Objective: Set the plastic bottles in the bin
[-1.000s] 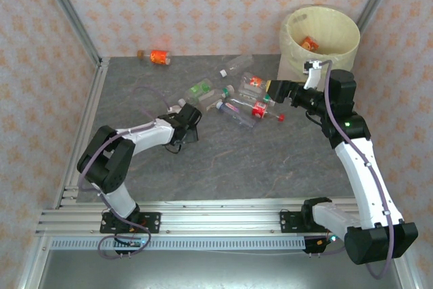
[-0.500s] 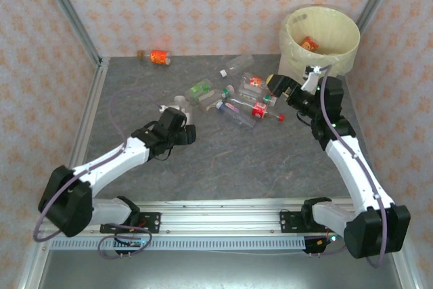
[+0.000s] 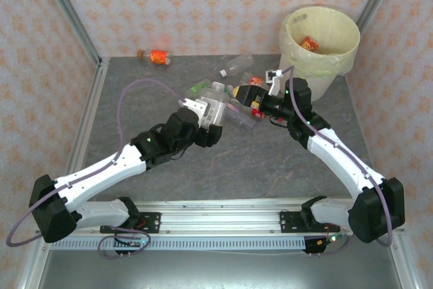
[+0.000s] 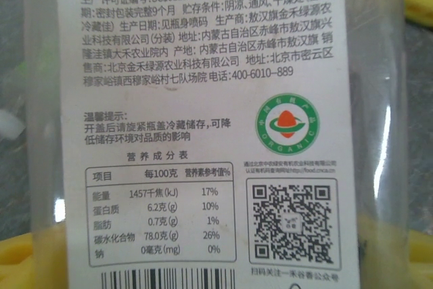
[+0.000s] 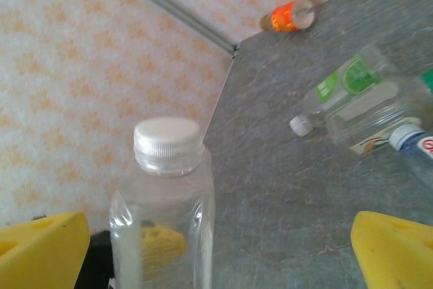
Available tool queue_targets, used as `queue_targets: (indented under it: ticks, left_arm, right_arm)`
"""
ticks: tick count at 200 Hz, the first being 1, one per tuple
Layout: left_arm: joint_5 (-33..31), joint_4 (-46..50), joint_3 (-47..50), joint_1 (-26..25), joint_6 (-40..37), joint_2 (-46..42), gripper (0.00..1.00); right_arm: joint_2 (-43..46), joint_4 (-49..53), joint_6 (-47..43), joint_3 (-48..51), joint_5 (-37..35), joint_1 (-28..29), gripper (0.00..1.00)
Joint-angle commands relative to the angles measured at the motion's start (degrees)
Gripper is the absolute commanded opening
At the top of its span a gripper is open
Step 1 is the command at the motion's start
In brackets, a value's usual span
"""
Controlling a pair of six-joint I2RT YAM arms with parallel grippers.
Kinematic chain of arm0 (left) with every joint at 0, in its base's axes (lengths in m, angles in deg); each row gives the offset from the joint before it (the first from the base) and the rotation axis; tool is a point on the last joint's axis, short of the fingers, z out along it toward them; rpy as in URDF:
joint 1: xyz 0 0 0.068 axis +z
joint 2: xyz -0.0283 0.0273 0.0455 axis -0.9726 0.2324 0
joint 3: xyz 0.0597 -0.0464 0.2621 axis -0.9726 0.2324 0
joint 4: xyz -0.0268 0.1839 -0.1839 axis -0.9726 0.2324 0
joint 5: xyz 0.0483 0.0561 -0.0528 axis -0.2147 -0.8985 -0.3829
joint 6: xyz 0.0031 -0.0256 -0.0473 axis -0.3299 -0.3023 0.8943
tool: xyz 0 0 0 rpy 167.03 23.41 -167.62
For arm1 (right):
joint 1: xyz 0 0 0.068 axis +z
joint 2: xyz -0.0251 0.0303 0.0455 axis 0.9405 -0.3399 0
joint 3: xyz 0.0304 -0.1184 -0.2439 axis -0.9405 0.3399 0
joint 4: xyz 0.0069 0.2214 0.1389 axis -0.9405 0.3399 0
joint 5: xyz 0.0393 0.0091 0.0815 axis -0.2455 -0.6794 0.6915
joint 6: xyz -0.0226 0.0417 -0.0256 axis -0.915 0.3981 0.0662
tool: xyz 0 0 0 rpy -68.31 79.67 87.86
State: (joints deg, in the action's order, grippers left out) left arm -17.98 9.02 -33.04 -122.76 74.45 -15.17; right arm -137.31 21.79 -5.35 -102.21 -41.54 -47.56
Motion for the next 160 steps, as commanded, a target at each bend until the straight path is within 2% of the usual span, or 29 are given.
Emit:
queue_targets:
  ticks: [1,21,43,57,78,99,111,160]
  left_arm:
    - [0.1,-2.1,-3.3,-0.7,-3.2,0.8,0.56]
    - [0.5,-2.9,-4.6,-1.5,-4.0,1.2,0.56]
    - [0.7,-3.6,-5.1,-2.1,-4.9,1.8,0.55]
    - [0.6,-4.1,-5.3,-2.8,-5.3,2.4,0.55]
    - [-0.1,-4.7,-5.8,-3.7,-5.7,3.4,0.55]
    - [-2.0,-5.3,-5.6,-4.1,-6.7,3.9,0.55]
    - [-2.8,-6.0,-5.1,-4.1,-7.4,4.0,0.55]
    - [-0.5,-5.4,-6.5,-4.1,-8.4,5.9,0.55]
  right_arm:
    - [-0.5,0.1,-4.8,-3.6,3.7,1.1,0.99]
    - [-1.4,2.1,-5.9,-4.8,5.5,1.6,0.99]
    - [-2.2,-0.5,-4.9,-4.9,10.6,2.2,0.99]
    - [-2.2,-1.8,-4.7,-5.0,11.3,2.5,0.99]
    - [-2.2,-2.2,-5.1,-5.1,8.9,2.9,0.99]
    - [-2.3,0.1,-5.1,-5.5,2.7,2.9,1.00]
    - [-3.0,2.9,-6.1,-6.6,1.5,3.0,0.93]
    - [-4.2,8.3,-9.3,-9.1,6.3,2.9,0.75]
